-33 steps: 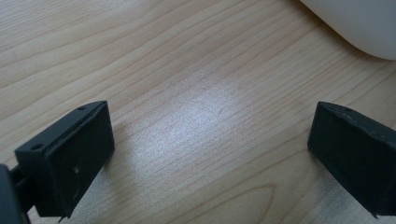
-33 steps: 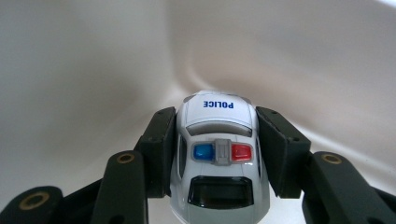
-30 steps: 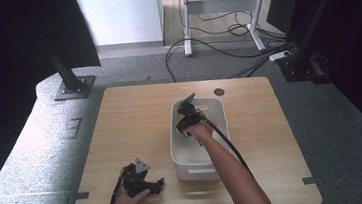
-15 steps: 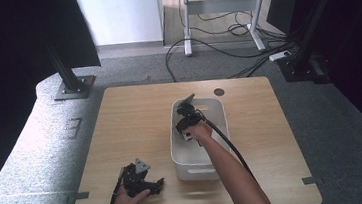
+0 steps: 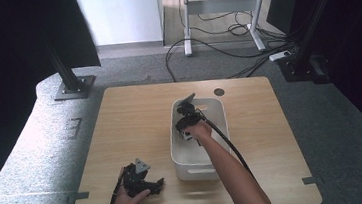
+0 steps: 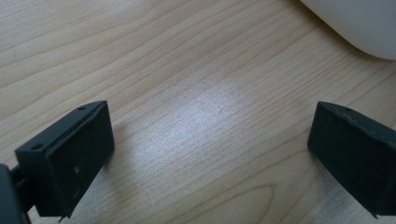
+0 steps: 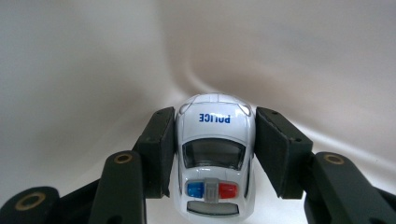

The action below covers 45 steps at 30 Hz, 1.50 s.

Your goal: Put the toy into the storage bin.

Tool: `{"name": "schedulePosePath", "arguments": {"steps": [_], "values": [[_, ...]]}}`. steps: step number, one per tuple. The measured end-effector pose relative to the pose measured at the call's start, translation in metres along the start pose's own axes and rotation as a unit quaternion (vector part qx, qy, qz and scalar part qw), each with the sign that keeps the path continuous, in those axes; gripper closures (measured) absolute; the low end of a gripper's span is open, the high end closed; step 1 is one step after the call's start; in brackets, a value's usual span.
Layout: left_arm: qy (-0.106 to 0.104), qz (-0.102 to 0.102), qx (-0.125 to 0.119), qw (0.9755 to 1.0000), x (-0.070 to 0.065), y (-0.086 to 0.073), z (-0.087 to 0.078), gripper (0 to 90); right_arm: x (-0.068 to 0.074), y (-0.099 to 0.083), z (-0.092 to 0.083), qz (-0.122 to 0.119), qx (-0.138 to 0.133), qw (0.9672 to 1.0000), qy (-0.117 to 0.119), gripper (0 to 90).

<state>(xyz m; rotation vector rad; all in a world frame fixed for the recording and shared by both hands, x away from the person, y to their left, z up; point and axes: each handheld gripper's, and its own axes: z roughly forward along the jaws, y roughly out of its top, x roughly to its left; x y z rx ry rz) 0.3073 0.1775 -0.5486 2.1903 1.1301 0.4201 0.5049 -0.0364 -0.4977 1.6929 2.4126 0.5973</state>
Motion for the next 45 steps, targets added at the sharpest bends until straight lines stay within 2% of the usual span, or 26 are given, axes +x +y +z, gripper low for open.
{"name": "schedulePosePath", "arguments": {"steps": [14, 20, 27, 32, 35, 38, 41, 45], "values": [[0.001, -0.001, 0.0, 1.0, 0.0, 0.0, 0.0, 0.5, -0.002, 0.001, -0.01, 0.002, -0.016, 0.9999, 0.001, 47.2], [0.001, -0.001, -0.001, 1.0, 0.0, 0.0, 0.0, 0.5, -0.004, -0.001, -0.024, -0.001, -0.028, 0.9995, 0.013, 44.4], [0.001, -0.001, -0.001, 1.0, 0.0, 0.0, 0.0, 0.5, -0.003, -0.008, -0.052, -0.014, -0.062, 0.9977, 0.026, 40.9], [0.002, -0.001, -0.001, 1.0, 0.0, 0.0, 0.0, 0.5, -0.003, -0.014, -0.076, -0.03, -0.099, 0.9937, 0.043, 39.0], [0.001, -0.001, -0.001, 1.0, 0.0, 0.0, 0.0, 0.4, -0.004, -0.019, -0.09, -0.046, -0.119, 0.9908, 0.045, 37.6], [0.001, -0.001, -0.001, 1.0, 0.0, 0.0, 0.0, 0.4, -0.008, -0.027, -0.108, -0.061, -0.146, 0.9863, 0.047, 36.6], [0.002, -0.001, -0.001, 1.0, 0.0, 0.0, 0.0, 0.4, -0.015, -0.034, -0.125, -0.064, -0.173, 0.9813, 0.055, 36.4], [0.002, -0.001, 0.0, 1.0, 0.0, 0.0, 0.0, 0.4, -0.023, -0.046, -0.144, -0.073, -0.199, 0.9759, 0.052, 35.7]]}}
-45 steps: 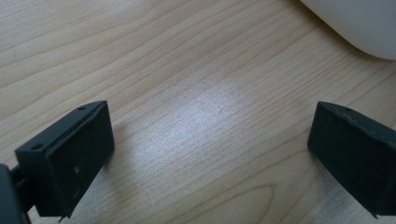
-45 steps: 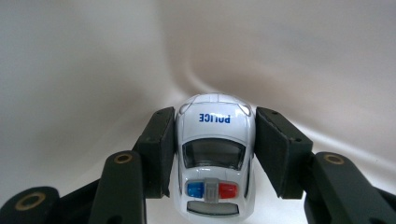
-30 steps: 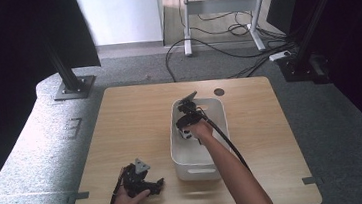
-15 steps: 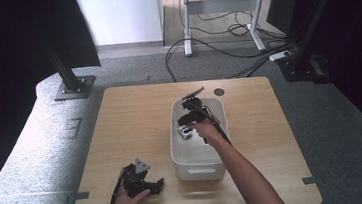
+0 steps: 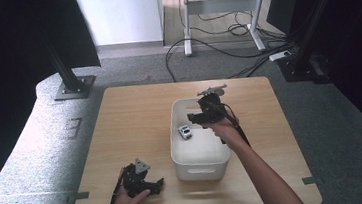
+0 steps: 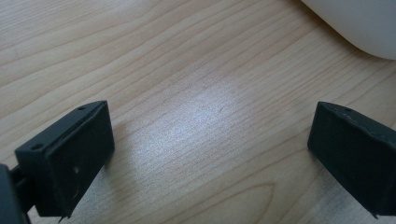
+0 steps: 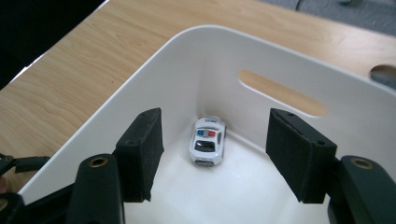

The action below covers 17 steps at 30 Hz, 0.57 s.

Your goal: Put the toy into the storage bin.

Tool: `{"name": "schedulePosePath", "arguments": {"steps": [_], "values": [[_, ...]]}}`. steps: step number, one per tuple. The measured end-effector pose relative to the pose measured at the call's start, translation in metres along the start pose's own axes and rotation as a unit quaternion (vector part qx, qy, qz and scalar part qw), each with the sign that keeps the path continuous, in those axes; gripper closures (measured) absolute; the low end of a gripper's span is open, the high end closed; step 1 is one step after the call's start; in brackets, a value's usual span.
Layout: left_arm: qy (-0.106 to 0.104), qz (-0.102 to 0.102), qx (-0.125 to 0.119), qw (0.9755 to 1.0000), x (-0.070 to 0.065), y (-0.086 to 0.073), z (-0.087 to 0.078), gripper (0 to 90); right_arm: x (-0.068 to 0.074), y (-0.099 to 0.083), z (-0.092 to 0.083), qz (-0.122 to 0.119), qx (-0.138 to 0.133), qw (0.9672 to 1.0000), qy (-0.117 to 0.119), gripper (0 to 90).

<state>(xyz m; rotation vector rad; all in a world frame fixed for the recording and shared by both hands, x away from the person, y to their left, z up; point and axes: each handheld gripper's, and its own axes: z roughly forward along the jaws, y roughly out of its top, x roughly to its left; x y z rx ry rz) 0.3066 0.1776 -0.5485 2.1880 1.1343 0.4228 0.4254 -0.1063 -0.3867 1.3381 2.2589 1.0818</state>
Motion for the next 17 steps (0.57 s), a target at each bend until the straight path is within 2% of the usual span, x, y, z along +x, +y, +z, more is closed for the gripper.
{"name": "schedulePosePath", "arguments": {"steps": [4, 5, 8, 11, 15, 17], "values": [[0.0, 0.0, 0.001, 1.0, 0.0, 0.0, 0.0, 0.4, -0.008, -0.012, -0.026, -0.003, -0.032, 0.9995, 0.001, 35.1], [0.0, 0.0, 0.001, 1.0, 0.0, 0.0, 0.0, 0.5, -0.012, -0.018, -0.036, -0.008, -0.045, 0.9989, -0.007, 35.2], [0.0, 0.0, 0.0, 1.0, 0.0, 0.0, 0.0, 0.5, -0.024, -0.036, -0.062, -0.008, -0.083, 0.9964, -0.012, 35.5], [0.0, 0.0, 0.0, 1.0, 0.0, 0.0, 0.0, 0.5, -0.04, -0.063, -0.088, 0.005, -0.124, 0.9922, -0.014, 34.9], [0.0, -0.001, 0.001, 1.0, 0.0, 0.0, 0.0, 0.5, -0.051, -0.09, -0.103, 0.014, -0.149, 0.9885, -0.018, 33.4], [0.0, -0.001, 0.001, 1.0, 0.0, 0.0, 0.0, 0.5, -0.052, -0.099, -0.107, 0.006, -0.152, 0.9881, -0.018, 32.3]]}}
